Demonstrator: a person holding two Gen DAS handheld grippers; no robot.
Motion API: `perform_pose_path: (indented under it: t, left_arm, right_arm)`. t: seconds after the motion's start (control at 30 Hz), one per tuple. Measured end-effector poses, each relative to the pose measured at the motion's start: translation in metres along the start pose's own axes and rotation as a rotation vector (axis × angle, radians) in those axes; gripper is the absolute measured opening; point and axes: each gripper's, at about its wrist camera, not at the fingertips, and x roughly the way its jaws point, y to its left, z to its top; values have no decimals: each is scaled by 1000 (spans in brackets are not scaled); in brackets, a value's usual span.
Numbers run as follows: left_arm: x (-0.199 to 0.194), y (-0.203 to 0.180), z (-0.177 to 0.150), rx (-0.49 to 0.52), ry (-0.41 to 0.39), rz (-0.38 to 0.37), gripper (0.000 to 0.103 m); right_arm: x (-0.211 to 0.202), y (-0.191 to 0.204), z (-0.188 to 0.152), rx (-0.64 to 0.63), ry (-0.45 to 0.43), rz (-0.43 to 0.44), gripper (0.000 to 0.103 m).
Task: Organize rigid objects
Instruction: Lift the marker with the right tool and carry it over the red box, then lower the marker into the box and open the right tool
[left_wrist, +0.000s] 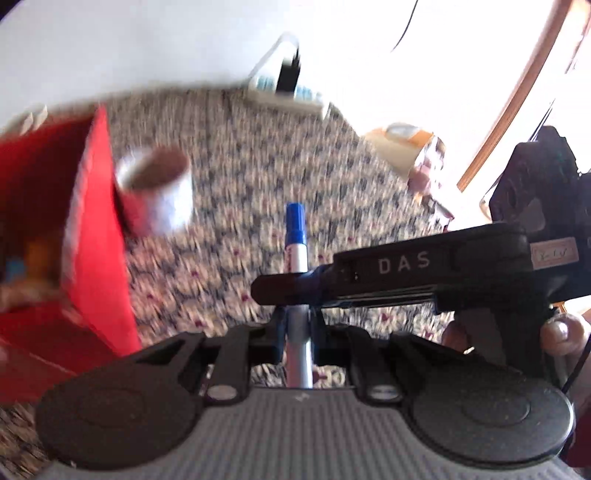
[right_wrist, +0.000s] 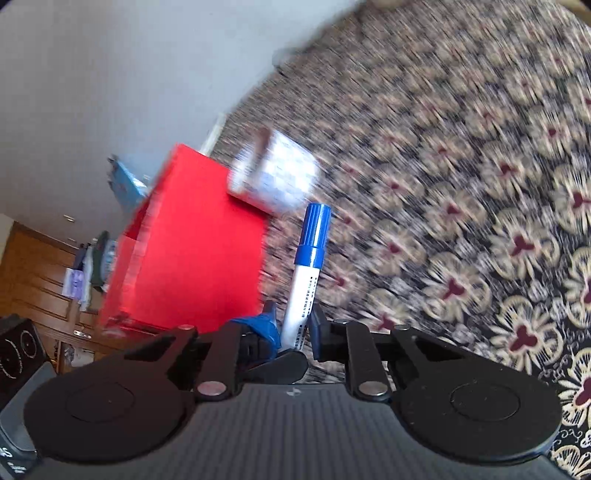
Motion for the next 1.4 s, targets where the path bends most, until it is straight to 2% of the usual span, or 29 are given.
perform_pose_path:
  t: [0.13,0.27,0.43,0.63,0.87,1.03,1.13,1.4]
  left_arm:
    - [-40,15,17,17,-108,16,9]
    - [-82,42,32,33,-207,49,8]
    - [-112,91,41,31,-239,126,9]
    - [-112,161,41,-25,-168,155,9]
    - [-80,207,27,-49,-21,171,9]
    - [-71,219,20,-66,43,179,9]
    - [-66,227,17,-82,69,177,9]
    - [-65,232,16,-100,79,174,9]
  right_arm:
    - [-9,42,13,-72,-79,55,0]
    - [-3,95,27,-160,-117,120,0]
    - [42,162,39,-300,-127,104,0]
    - [114,200,49,-279,-12,73,0]
    - [181,221,33,-350,117,-91,0]
    - [200,220,27,-379,176,-171,0]
    - [206,218,26,-379,182,-210,6]
    - [212,214,29,-308,215,-243,7]
